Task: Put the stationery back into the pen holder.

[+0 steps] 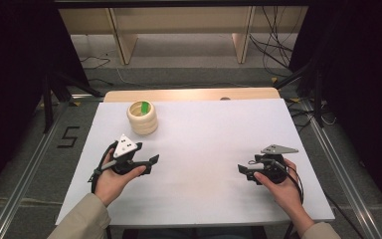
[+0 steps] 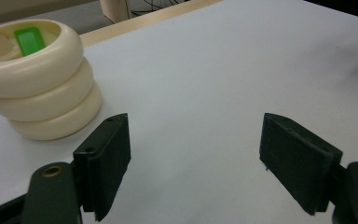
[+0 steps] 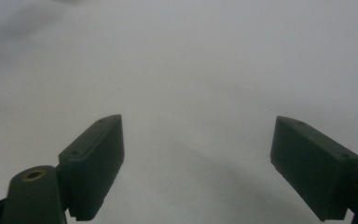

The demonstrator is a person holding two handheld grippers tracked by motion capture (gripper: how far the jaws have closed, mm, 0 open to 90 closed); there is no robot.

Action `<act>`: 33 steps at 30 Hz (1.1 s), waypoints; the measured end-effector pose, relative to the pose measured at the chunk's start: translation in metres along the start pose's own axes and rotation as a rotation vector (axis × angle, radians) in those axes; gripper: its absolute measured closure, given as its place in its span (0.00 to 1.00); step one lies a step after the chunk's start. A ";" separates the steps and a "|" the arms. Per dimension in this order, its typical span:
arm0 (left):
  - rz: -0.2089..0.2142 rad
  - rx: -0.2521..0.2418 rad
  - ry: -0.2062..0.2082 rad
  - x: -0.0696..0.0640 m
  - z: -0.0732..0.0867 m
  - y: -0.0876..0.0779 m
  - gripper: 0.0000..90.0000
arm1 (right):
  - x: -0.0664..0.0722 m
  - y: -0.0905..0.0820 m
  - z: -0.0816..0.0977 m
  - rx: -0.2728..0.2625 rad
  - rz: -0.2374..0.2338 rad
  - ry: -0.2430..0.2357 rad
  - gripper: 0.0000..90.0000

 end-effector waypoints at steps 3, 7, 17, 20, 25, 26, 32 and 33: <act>0.010 0.010 0.011 -0.004 0.007 -0.001 0.27 | 0.002 0.000 0.001 0.003 -0.010 -0.009 0.20; 0.019 0.021 0.026 -0.009 0.016 -0.001 0.26 | 0.004 -0.001 0.001 0.003 -0.019 -0.016 0.20; 0.045 0.044 0.048 -0.017 0.039 -0.003 0.25 | 0.009 -0.002 0.005 0.008 -0.042 -0.024 0.20; 0.046 0.038 0.044 -0.017 0.045 -0.005 0.25 | 0.012 -0.003 0.006 0.010 -0.053 -0.031 0.20; 0.049 0.044 0.036 -0.017 0.053 -0.007 0.25 | 0.016 -0.006 0.008 0.010 -0.069 -0.034 0.19; 0.049 0.045 0.038 -0.017 0.054 -0.007 0.25 | 0.017 -0.007 0.008 0.009 -0.072 -0.037 0.19; 0.063 0.074 0.044 -0.018 0.061 -0.003 0.24 | 0.021 -0.010 0.012 0.016 -0.087 -0.046 0.19; 0.068 0.073 0.041 -0.019 0.061 -0.002 0.24 | 0.022 -0.011 0.013 0.020 -0.088 -0.046 0.19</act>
Point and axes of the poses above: each handheld gripper's, and its own axes: y roughly forward along the jaws, z roughly out of its underside, x roughly to its left, the point moved 6 cm from there along y, roughly forward along the jaws, and after that the axes turned 8 degrees about -y, right-handed, at the moved point
